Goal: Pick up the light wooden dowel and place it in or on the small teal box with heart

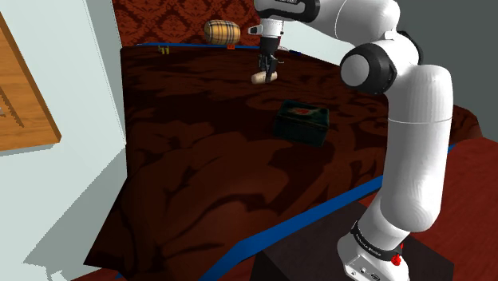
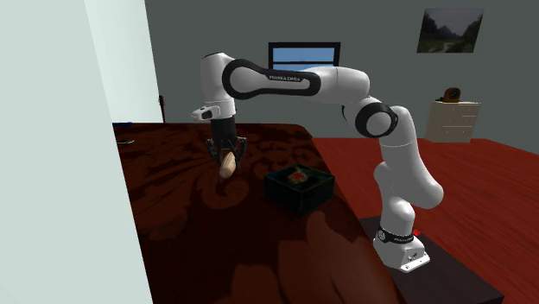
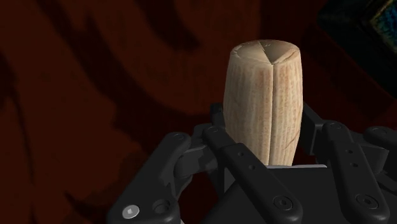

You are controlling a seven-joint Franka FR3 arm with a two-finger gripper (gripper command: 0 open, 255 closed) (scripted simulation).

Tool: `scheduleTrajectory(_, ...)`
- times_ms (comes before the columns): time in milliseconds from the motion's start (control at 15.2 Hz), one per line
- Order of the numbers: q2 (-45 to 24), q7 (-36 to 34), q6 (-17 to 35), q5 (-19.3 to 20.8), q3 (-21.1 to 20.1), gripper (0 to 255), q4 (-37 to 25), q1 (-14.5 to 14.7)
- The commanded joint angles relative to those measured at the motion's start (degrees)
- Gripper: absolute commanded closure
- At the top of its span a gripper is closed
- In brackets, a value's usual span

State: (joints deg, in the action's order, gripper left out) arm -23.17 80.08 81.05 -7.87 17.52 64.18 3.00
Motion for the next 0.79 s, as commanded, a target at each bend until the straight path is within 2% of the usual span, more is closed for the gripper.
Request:
scheduleTrajectory(0,-0.79,-0.05,-2.05,-0.24,-0.01,255,-2.82,-0.35)
scheduleTrajectory(528,-6.81,-0.32,-12.06,-2.08,-0.31,255,-18.86,-3.05)
scheduleTrajectory(594,-1.50,-0.08,-8.76,-0.68,0.17,255,-10.26,-1.27)
scheduleTrajectory(726,6.37,-0.14,-4.66,1.54,0.75,255,1.54,1.09)
